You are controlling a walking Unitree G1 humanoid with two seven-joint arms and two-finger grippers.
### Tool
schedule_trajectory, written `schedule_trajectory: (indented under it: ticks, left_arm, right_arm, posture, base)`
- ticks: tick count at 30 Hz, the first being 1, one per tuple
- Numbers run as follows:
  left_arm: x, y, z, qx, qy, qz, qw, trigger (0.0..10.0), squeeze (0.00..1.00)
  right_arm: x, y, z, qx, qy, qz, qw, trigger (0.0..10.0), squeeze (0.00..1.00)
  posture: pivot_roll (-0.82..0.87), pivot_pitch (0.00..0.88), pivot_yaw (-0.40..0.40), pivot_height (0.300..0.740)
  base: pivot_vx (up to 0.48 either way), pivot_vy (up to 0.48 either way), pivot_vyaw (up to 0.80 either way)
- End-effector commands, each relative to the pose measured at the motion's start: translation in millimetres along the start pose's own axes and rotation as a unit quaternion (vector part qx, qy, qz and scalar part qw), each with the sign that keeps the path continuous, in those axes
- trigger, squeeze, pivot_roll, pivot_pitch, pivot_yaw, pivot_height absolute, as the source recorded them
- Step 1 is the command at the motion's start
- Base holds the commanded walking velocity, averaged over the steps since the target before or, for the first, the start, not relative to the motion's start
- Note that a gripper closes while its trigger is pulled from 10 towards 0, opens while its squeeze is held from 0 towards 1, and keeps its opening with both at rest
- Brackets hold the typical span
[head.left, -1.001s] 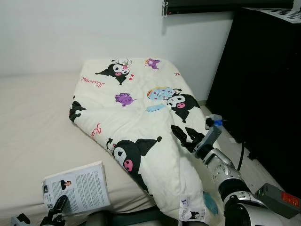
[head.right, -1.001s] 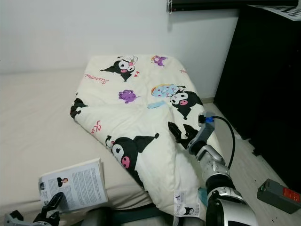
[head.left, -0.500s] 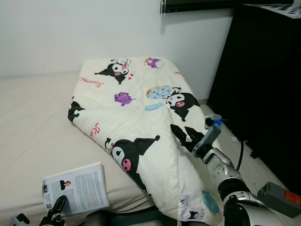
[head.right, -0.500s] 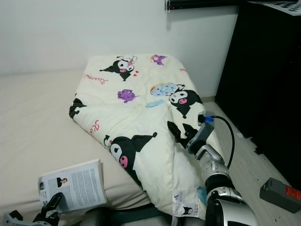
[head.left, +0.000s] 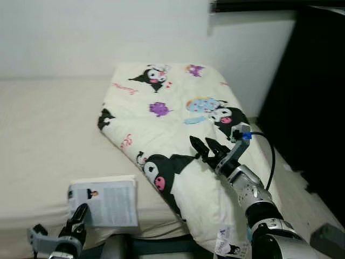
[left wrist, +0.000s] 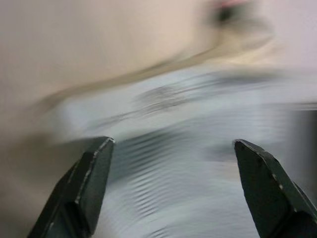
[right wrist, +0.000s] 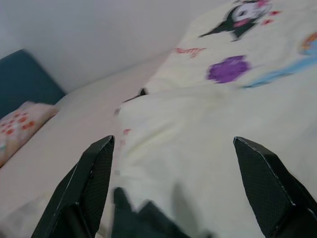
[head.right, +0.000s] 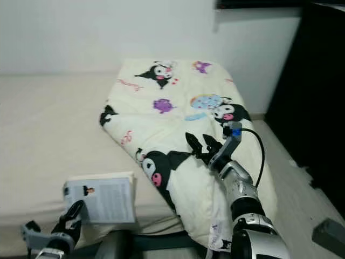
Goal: Clean up the room
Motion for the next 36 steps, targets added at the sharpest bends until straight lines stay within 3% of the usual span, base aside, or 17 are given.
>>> schedule_trajectory:
  ticks: [1,2,7,16,18,20,22,23,25,27,28,30,31,32,33,35,36]
  left_arm:
    - [-25,-41.7,83.5,-0.145,-0.011,-0.051,0.988,10.0,0.00]
    - [-31,-42.6,95.6,-0.163,-0.011,-0.060,0.985,10.0,0.00]
    - [-36,-40.9,107.3,-0.178,-0.010,-0.069,0.982,10.0,0.00]
    - [-41,-31.7,103.7,-0.158,-0.025,-0.076,0.984,10.0,0.00]
    - [-22,-35.2,99.6,-0.125,-0.071,-0.025,0.989,10.0,0.00]
    - [-15,-36.1,99.7,-0.118,-0.081,-0.007,0.990,10.0,0.00]
    - [11,-38.7,100.1,-0.080,-0.150,0.050,0.984,10.0,0.00]
    - [11,-38.7,100.1,-0.080,-0.150,0.050,0.984,10.0,0.00]
    - [46,-34.9,117.5,-0.063,-0.218,0.115,0.967,10.0,0.00]
    - [62,-30.5,133.6,-0.071,-0.242,0.142,0.957,10.0,0.00]
    - [62,-30.5,133.6,-0.071,-0.242,0.142,0.957,10.0,0.00]
    - [87,-20.5,162.5,-0.065,-0.348,0.174,0.919,10.0,0.00]
    - [87,-20.5,162.5,-0.065,-0.348,0.174,0.919,10.0,0.00]
    - [99,-15.5,176.3,-0.048,-0.425,0.185,0.885,10.0,0.00]
    - [99,-15.5,176.3,-0.048,-0.425,0.185,0.885,10.0,0.00]
    - [108,-11.5,186.6,-0.009,-0.534,0.170,0.828,10.0,0.00]
    - [108,-11.5,186.6,-0.009,-0.534,0.170,0.828,10.0,0.00]
  right_arm:
    - [3,-1.3,-3.4,0.009,-0.001,0.005,1.000,10.0,0.00]
    - [2,-1.2,-5.5,0.012,-0.001,0.004,1.000,10.0,0.00]
    - [-1,-0.5,-7.9,0.016,-0.001,0.000,1.000,10.0,0.00]
    - [-5,0.2,-12.2,0.024,0.000,-0.008,1.000,10.0,0.00]
    - [-5,-0.4,-15.7,0.034,0.001,-0.008,0.999,10.0,0.00]
    - [-5,-0.6,-16.6,0.036,0.001,-0.008,0.999,10.0,0.00]
    - [-4,-1.1,-18.1,0.040,0.001,-0.007,0.999,10.0,0.00]
    - [-4,-1.1,-18.1,0.040,0.001,-0.007,0.999,10.0,0.00]
    - [-3,-1.1,-19.2,0.043,0.002,-0.007,0.999,10.0,0.00]
    - [-3,-1.0,-19.6,0.045,0.002,-0.007,0.999,10.0,0.00]
    - [-3,-1.0,-19.6,0.045,0.002,-0.007,0.999,10.0,0.00]
    - [-4,-0.3,-19.2,0.045,0.003,-0.009,0.999,10.0,0.00]
    - [-4,-0.3,-19.2,0.045,0.003,-0.009,0.999,10.0,0.00]
    - [-4,0.2,-18.6,0.045,0.003,-0.010,0.999,10.0,0.00]
    - [-4,0.2,-18.6,0.045,0.003,-0.010,0.999,10.0,0.00]
    - [-5,0.7,-18.1,0.044,0.004,-0.012,0.999,10.0,0.00]
    - [-5,0.7,-18.1,0.044,0.004,-0.012,0.999,10.0,0.00]
  posture:
    - [-0.02,0.000,-0.036,0.495]
    - [-0.02,0.000,-0.035,0.495]
    - [-0.02,0.000,-0.035,0.495]
    - [-0.02,0.000,-0.037,0.495]
    - [-0.02,0.000,-0.038,0.495]
    - [-0.02,0.000,-0.038,0.495]
    - [-0.02,0.000,-0.039,0.495]
    - [-0.02,0.000,-0.039,0.495]
    - [-0.02,0.000,-0.041,0.495]
    - [-0.02,0.000,-0.041,0.495]
    - [-0.02,0.000,-0.041,0.495]
    - [-0.01,0.000,-0.041,0.495]
    - [-0.01,0.000,-0.041,0.495]
    - [-0.01,0.000,-0.042,0.495]
    - [-0.01,0.000,-0.042,0.495]
    - [0.00,0.000,-0.044,0.495]
    - [0.00,0.000,-0.044,0.495]
  base:
    - [0.000,0.000,0.00]
    - [0.000,0.000,0.00]
    - [0.000,0.000,0.00]
    - [0.000,0.000,0.00]
    - [0.000,0.000,0.00]
    - [0.000,0.000,0.00]
    - [0.000,0.000,0.00]
    - [0.000,0.000,0.00]
    - [0.000,0.000,0.00]
    - [0.000,0.000,0.00]
    - [0.000,0.000,0.00]
    - [0.000,0.000,0.00]
    - [0.000,0.000,0.00]
    - [0.000,0.000,0.00]
    - [0.000,0.000,0.00]
    - [0.000,0.000,0.00]
    - [0.000,0.000,0.00]
Point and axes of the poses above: a point about 5 cm out from each wrist's last joint towards the gripper, its own y axis pointing back from the gripper into the wrist, its own x axis along the axis of the wrist's last joint, z = x × y, the point moved 6 cm from there along -y, pointing out of the wrist towards the gripper, and after that the axes turned 15 degrees about y, right-handed, at the moved point
